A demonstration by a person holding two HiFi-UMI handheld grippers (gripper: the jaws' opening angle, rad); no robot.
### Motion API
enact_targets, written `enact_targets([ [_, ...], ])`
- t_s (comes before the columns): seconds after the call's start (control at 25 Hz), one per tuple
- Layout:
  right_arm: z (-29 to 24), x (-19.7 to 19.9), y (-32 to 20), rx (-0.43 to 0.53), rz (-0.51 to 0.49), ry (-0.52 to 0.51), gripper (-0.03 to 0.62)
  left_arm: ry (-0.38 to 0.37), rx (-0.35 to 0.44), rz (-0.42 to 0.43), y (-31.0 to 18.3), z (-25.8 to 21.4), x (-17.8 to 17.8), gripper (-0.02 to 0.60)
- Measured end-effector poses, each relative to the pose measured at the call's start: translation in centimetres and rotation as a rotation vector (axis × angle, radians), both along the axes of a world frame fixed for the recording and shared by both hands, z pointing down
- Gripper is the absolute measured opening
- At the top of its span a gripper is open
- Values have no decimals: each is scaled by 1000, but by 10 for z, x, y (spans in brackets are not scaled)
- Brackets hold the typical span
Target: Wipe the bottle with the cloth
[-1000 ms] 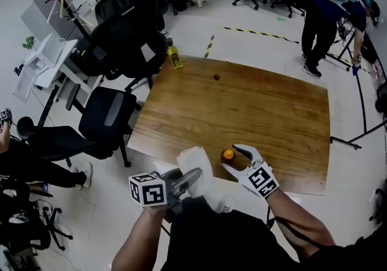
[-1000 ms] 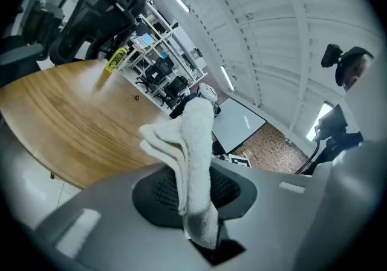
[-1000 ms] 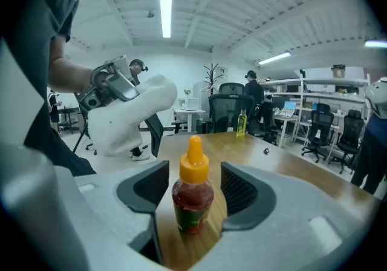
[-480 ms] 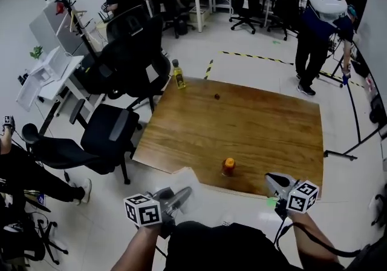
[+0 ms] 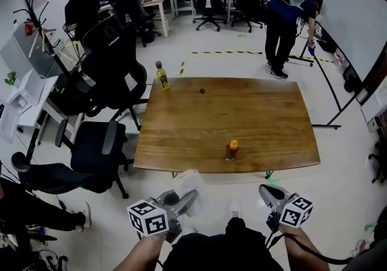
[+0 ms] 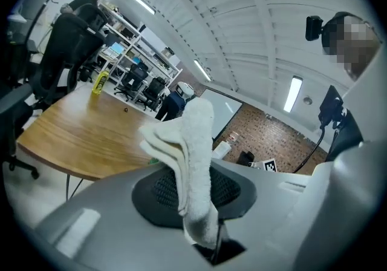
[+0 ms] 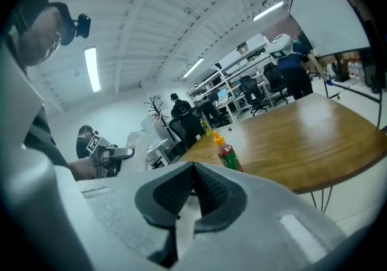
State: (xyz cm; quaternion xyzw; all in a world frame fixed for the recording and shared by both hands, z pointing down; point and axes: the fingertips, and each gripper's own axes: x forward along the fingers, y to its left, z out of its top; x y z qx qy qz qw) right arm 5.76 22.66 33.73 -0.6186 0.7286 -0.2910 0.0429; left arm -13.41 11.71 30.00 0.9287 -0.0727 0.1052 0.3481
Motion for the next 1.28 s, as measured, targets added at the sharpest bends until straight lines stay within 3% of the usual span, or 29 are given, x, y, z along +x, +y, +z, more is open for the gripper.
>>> enact_targets([
  [0.24, -9, -52, 59, -11, 146, 31, 12, -2, -37, 165, 30, 7, -22, 100],
  [0.48, -12, -59, 95, -47, 218, 44, 12, 10, -33, 226, 49, -1, -23, 100],
  [0.72, -16, -55, 97, -74, 175, 15, 12, 29, -57, 166, 55, 0, -17, 100],
  [1.04, -23, -41, 91, -40, 102, 24, 12, 60, -55, 87, 63, -8, -1, 100],
  [1.28, -22, -26, 95, -8, 117, -35, 12, 46, -35, 65, 66, -11, 0, 100],
])
